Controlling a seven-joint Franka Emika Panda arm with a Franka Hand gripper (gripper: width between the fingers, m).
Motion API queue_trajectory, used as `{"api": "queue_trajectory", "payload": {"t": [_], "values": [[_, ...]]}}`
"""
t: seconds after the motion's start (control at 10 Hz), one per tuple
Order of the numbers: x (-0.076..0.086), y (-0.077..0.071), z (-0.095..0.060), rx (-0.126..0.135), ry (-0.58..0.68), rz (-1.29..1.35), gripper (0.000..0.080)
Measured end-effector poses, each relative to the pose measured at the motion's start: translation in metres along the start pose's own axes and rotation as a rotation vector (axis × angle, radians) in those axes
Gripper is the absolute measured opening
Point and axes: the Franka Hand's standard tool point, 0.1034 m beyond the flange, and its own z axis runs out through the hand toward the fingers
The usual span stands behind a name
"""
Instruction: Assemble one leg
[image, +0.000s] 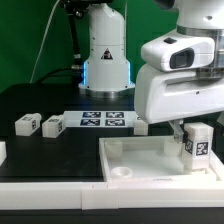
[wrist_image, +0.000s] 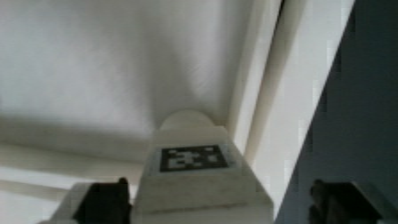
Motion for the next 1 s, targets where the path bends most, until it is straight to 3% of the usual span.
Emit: {"api": "queue_trajectory", "payload": {"t": [0.1, 0.2, 0.6, 1.0], "values": [[-0.0002, 0.0008, 0.0003, -0.001, -0.001, 0.001, 0.0397], [-0.0004, 0.0011, 0.0008, -0.001, -0.001, 0.001, 0.0292], [-0.0005, 0.0012, 0.0016, 0.003, -0.001, 0.067, 0.0292], [0.0007, -0.0012, 0.0031, 0.028, 0.004, 0.643, 0.0292]]}}
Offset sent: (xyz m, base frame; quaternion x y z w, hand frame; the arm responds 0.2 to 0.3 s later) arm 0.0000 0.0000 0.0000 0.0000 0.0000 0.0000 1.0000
